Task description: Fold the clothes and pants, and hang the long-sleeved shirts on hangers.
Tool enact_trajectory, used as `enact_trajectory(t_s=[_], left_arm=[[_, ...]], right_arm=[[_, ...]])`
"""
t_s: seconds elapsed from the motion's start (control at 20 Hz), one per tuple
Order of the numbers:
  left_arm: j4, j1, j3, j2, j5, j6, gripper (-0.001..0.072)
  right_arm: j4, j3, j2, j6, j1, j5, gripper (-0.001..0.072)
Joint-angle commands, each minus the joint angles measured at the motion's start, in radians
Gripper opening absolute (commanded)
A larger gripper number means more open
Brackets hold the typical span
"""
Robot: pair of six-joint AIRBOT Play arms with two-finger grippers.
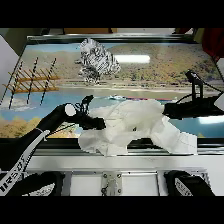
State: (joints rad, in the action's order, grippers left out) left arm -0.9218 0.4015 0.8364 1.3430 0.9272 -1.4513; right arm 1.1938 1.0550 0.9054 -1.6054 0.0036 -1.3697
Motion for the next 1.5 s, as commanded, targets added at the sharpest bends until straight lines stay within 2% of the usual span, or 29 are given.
enact_trajectory(t_s=[0.0, 0.05, 0.15, 0.2, 0.45, 0.6, 0.7, 0.75, 0.85, 0.9, 1.05, 1.25, 1.45], left_arm=[[0.113, 0.01, -0.009, 0.035, -0.037, 0.06, 0.0621], [0.113, 0.015, 0.006, 0.044, -0.037, 0.06, 0.0579], [0.111, 0.014, 0.038, 0.043, -0.023, 0.06, 0.0111], [0.104, 0.012, 0.06, 0.043, 0.006, 0.063, 0.0011], [0.101, -0.042, 0.172, 0.042, 0.178, 0.077, 0.0011], [0.101, -0.106, 0.214, 0.019, 0.185, 0.076, 0.0011], [0.102, -0.155, 0.224, 0.015, 0.184, 0.072, 0.0011], [0.101, -0.17, 0.223, 0.015, 0.183, 0.064, 0.0011], [0.101, -0.184, 0.223, 0.024, 0.184, 0.064, 0.0011], [0.102, -0.19, 0.223, 0.032, 0.184, 0.064, 0.0011], [0.102, -0.215, 0.223, 0.056, 0.2, 0.064, 0.0011], [0.103, -0.216, 0.223, 0.079, 0.21, 0.064, 0.0011], [0.101, -0.186, 0.223, 0.094, 0.212, 0.065, 0.0011]], right_arm=[[0.0, 0.0, 0.004, 0.0, 0.0, 0.0, 0.0012], [0.0, 0.0, 0.008, 0.0, 0.0, 0.0, 0.0012], [0.0, 0.0, 0.028, 0.0, 0.0, 0.009, 0.0012], [-0.001, 0.0, 0.045, 0.0, 0.0, 0.028, 0.0012], [-0.01, 0.032, 0.208, -0.046, 0.0, 0.25, 0.0011], [-0.059, 0.08, 0.325, -0.099, 0.0, 0.411, 0.0012], [-0.174, 0.09, 0.399, -0.09, 0.0, 0.518, 0.0013], [-0.259, 0.09, 0.436, -0.036, 0.0, 0.548, 0.0038], [-0.433, 0.09, 0.499, 0.13, -0.003, 0.551, 0.0391], [-0.484, 0.09, 0.514, 0.193, -0.013, 0.534, 0.0472], [-0.449, 0.09, 0.517, 0.249, -0.092, 0.43, 0.047], [-0.204, 0.089, 0.528, 0.269, -0.175, 0.312, 0.047], [-0.266, 0.089, 0.552, 0.511, -0.137, 0.327, 0.047]])
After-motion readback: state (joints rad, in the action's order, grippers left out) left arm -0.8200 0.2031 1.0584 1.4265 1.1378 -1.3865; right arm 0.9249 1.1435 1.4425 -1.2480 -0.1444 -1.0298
